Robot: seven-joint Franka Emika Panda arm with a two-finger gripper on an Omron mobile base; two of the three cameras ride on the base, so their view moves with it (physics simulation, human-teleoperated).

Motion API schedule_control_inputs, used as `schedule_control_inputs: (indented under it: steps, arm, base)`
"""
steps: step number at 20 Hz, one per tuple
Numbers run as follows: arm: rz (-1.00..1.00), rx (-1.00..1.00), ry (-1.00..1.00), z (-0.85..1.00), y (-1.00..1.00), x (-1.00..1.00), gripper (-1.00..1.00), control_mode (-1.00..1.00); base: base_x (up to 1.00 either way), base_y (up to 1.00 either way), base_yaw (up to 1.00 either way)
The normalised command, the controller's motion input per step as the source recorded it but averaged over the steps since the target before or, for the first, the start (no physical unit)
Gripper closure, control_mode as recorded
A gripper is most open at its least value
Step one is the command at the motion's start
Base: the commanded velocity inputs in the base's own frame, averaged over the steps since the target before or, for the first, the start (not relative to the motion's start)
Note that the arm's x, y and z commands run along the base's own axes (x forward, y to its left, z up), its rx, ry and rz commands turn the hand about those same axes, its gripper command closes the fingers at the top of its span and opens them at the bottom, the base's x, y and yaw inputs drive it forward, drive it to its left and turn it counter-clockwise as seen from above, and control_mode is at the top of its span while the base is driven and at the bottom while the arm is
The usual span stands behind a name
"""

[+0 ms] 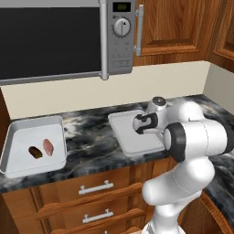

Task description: Place one sweet potato and one steak in each tupperware on the nearby counter, to pack two identical lunches.

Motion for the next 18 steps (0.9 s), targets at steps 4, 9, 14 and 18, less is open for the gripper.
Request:
schedule_control_inputs:
  steps: [4,9,14,18]
  arm:
    - [0.0,0.0,0.05,-0.19,0.0,0.33,1.0,-1.0]
    - [0.0,-0.01,0.06,-0.35,0.0,0.25,1.0,-1.0]
    - [0.0,0.0,0.04,-0.25,0.0,0.32,1.0,-1.0]
    - [0.0,0.0,0.03,-0.17,0.0,0.34,1.0,-1.0]
  base:
    - [0.0,0.0,0.0]
    - [0.0,0.0,0.0]
    - [0.0,0.0,0.0]
    - [0.0,0.0,0.0]
